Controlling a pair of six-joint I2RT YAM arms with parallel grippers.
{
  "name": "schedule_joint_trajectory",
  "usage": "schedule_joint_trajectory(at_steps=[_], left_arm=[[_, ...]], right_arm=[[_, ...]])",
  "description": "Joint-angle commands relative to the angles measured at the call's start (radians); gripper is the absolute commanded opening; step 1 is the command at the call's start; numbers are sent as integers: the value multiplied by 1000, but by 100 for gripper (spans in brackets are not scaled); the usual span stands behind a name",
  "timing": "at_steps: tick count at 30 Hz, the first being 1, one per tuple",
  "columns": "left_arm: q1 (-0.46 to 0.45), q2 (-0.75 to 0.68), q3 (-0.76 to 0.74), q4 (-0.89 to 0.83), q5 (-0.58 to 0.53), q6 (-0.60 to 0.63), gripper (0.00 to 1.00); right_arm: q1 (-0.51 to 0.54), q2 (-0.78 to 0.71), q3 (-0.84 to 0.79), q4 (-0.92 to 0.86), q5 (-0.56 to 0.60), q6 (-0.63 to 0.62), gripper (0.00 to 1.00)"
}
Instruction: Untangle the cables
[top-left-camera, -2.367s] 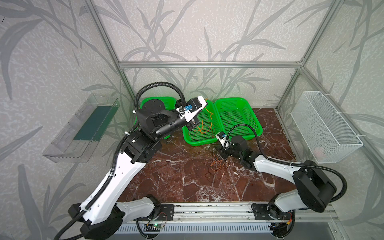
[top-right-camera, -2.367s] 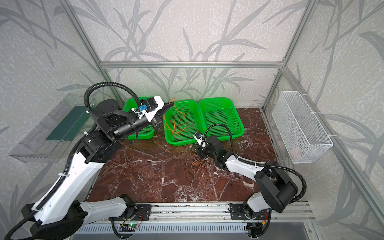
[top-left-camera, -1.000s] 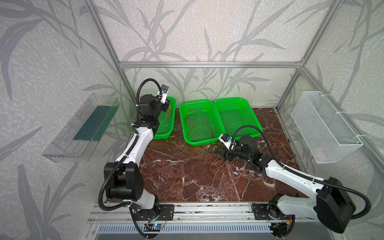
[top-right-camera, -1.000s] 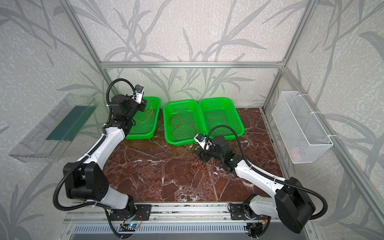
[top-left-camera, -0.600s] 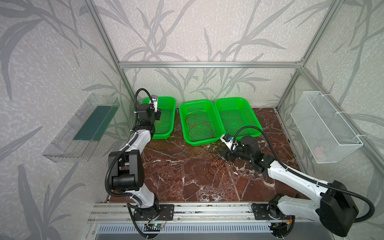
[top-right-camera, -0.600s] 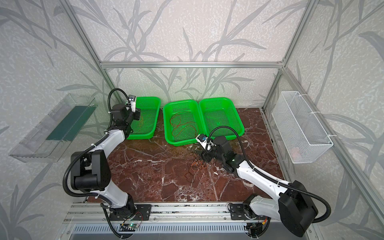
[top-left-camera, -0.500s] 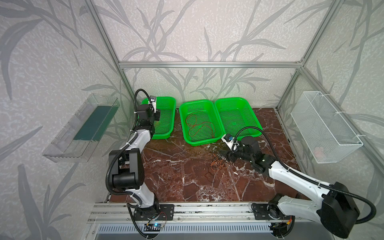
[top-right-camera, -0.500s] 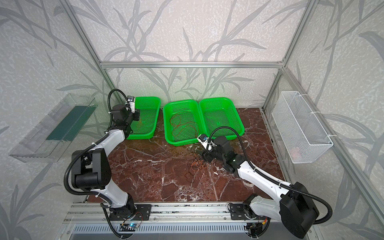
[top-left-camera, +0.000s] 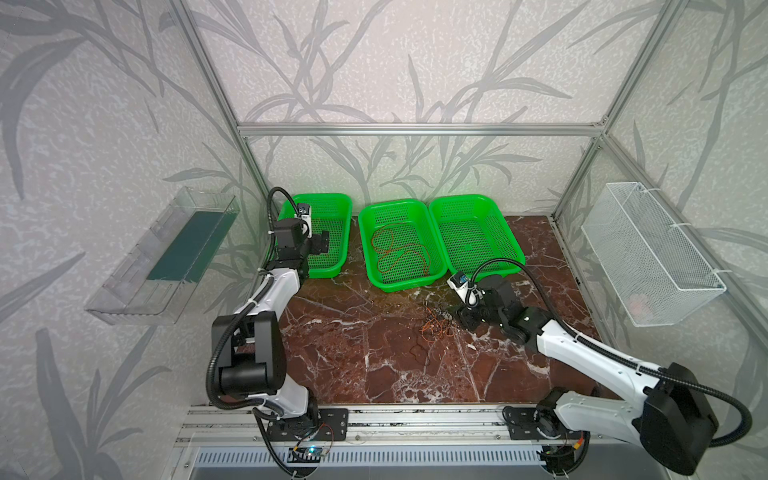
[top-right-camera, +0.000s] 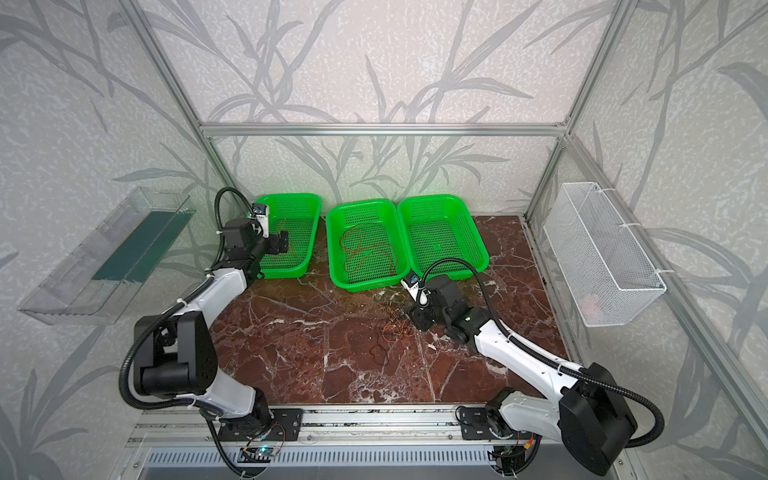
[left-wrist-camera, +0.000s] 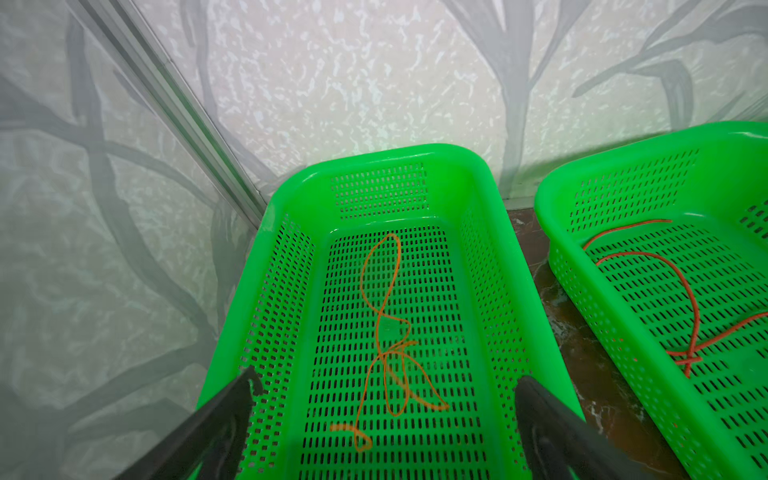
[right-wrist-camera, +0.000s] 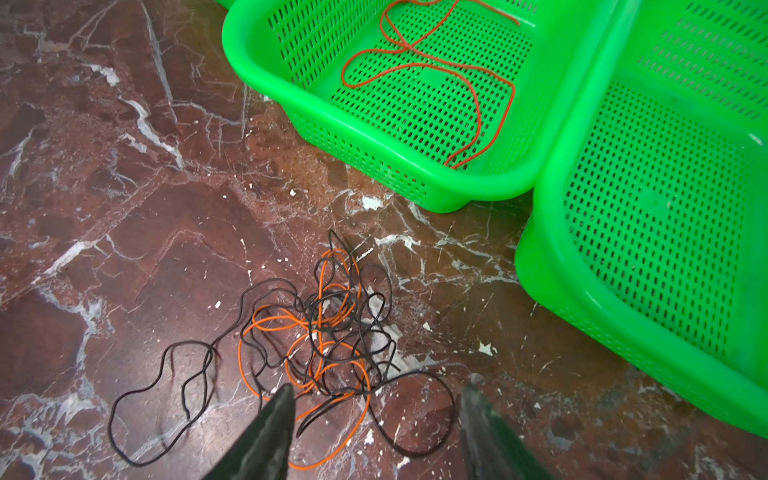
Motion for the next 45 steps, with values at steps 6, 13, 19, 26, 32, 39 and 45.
schedule_joint_trajectory(at_steps=[6, 13, 19, 26, 32, 39, 45], left_arm=[[-127, -269, -180, -30, -37, 6, 99], [-246, -482, -299, -112, 2, -25, 99], [-256, -562, -338, -163, 18, -45, 99], [-224, -482, -292, -177, -88, -10, 99], [-192, -446, -216, -193, -47, -92, 97], [-202, -530, -304, -177, 54, -112, 96], [-203, -573, -352, -178, 68, -97, 96]], right_arm=[[69, 42, 73, -142, -3, -68, 59], [203, 50, 49, -154, -192, -384, 53], [283, 172, 81, -207, -310, -582, 51], [321, 310, 184, -305, -345, -662, 49], [321, 380, 255, -390, -344, -710, 50], [322, 503, 412, -566, -375, -781, 49], [323, 544, 433, -582, -391, -788, 50]])
